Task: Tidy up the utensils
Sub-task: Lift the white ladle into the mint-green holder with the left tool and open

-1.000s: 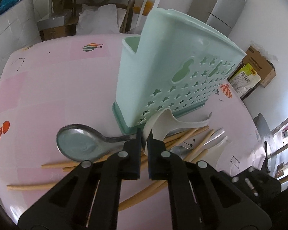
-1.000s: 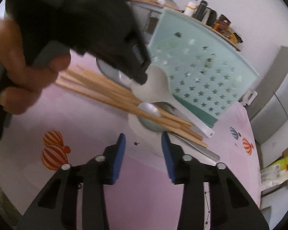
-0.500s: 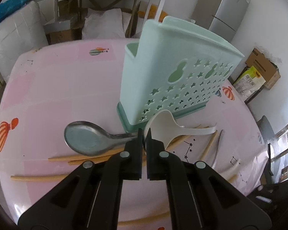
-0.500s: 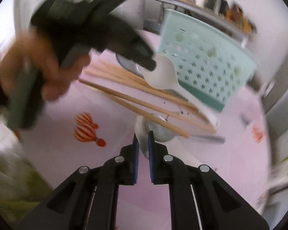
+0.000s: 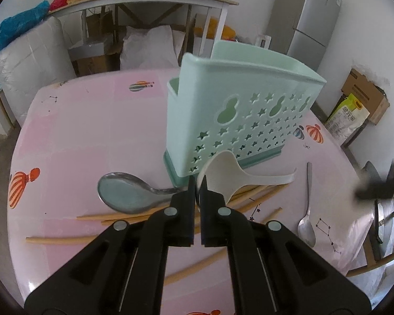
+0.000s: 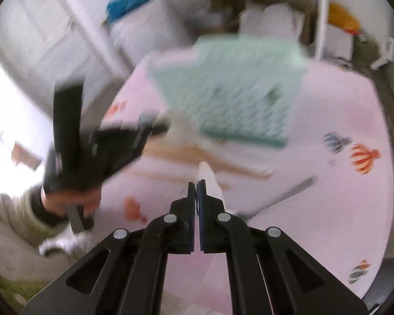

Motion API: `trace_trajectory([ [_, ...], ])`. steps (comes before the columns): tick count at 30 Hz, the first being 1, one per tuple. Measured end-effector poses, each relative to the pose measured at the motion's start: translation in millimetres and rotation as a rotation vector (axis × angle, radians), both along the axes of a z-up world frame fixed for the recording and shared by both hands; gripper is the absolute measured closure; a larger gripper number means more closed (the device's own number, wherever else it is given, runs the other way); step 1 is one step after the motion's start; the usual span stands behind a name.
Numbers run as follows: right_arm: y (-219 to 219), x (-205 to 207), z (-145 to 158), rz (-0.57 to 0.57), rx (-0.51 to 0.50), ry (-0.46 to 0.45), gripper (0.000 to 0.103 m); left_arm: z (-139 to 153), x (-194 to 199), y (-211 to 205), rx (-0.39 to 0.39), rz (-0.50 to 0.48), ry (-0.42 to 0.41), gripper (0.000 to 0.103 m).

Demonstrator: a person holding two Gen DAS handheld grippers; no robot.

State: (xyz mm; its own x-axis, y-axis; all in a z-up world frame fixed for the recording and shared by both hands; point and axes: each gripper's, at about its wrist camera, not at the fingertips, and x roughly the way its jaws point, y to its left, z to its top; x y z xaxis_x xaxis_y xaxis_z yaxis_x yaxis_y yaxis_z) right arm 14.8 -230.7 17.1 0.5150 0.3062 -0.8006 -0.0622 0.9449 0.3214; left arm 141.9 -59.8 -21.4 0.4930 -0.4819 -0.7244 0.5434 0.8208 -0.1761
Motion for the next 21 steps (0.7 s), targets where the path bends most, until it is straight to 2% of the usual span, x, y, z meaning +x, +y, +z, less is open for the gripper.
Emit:
trace_trajectory([
  [3,-31,-14,4,-0.132,0.163,-0.083,0.101,1,-4,1,-0.007,0.003,-0.018,0.102],
  [7,-43,-43,-13,-0.281,0.258,-0.165,0.101,10,-16,1,0.005,-0.017,-0.093,0.102],
  [13,-50,-62,-30,-0.420,0.293,-0.234,0.101,53,-48,7,0.011,-0.053,-0.265,0.102],
  [15,-50,-64,-30,-0.419,0.288,-0.241,0.101,73,-52,13,-0.011,-0.046,-0.301,0.102],
  [19,-49,-60,-29,-0.404,0.256,-0.252,0.101,131,-52,33,-0.077,-0.014,-0.375,0.102],
  [21,-50,-65,-26,-0.402,0.246,-0.262,0.101,156,-51,39,-0.054,0.005,-0.440,0.102],
])
